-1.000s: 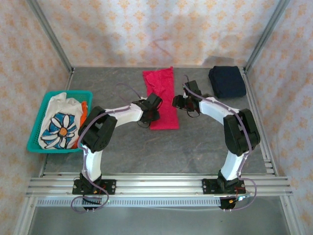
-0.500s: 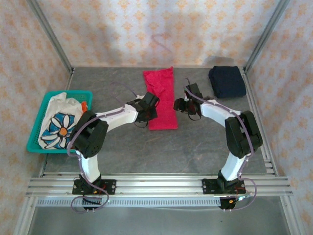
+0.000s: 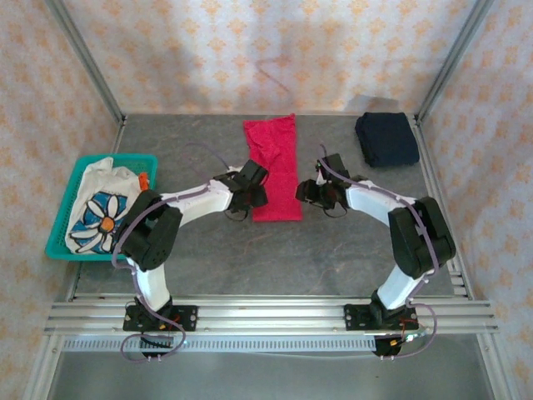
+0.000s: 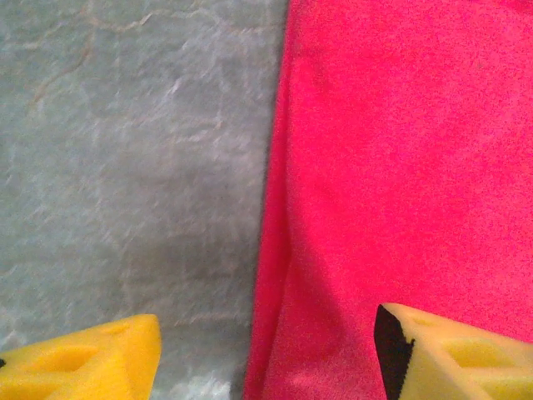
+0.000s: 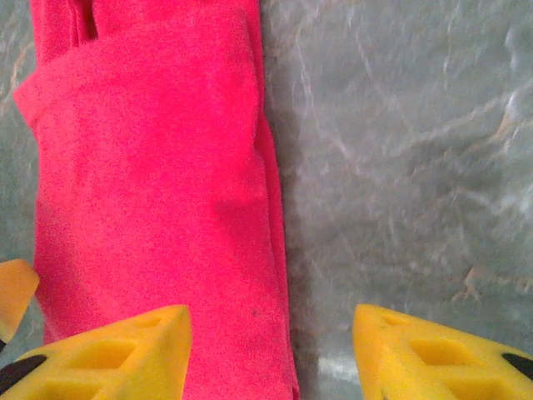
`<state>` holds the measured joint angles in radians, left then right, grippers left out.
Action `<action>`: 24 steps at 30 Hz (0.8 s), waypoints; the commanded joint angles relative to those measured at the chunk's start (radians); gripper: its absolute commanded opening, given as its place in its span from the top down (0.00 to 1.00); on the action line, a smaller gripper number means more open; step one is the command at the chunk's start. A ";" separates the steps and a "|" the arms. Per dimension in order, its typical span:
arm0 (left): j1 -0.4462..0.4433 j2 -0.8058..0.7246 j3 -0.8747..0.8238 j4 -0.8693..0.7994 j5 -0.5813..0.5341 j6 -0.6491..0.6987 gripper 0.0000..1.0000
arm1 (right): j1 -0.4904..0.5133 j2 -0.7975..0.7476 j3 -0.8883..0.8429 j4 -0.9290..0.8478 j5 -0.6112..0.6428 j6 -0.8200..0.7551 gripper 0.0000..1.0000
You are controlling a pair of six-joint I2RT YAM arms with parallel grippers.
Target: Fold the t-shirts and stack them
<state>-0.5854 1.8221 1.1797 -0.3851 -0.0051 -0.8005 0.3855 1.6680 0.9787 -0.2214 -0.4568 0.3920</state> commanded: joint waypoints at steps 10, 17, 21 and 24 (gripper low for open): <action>-0.031 -0.073 -0.185 0.208 0.164 -0.121 0.50 | 0.031 -0.005 -0.118 0.175 -0.145 0.151 0.51; -0.035 -0.046 -0.191 0.242 0.191 -0.148 0.57 | 0.035 0.022 -0.135 0.196 -0.146 0.164 0.52; -0.036 -0.025 -0.190 0.242 0.186 -0.152 0.61 | 0.035 0.012 -0.138 0.176 -0.129 0.157 0.52; -0.034 -0.017 -0.189 0.237 0.175 -0.151 0.61 | 0.035 -0.027 -0.149 0.138 -0.071 0.139 0.51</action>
<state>-0.6155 1.7847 0.9993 -0.1596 0.1772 -0.9424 0.4145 1.6783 0.8452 -0.0555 -0.5842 0.5423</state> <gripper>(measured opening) 0.395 0.485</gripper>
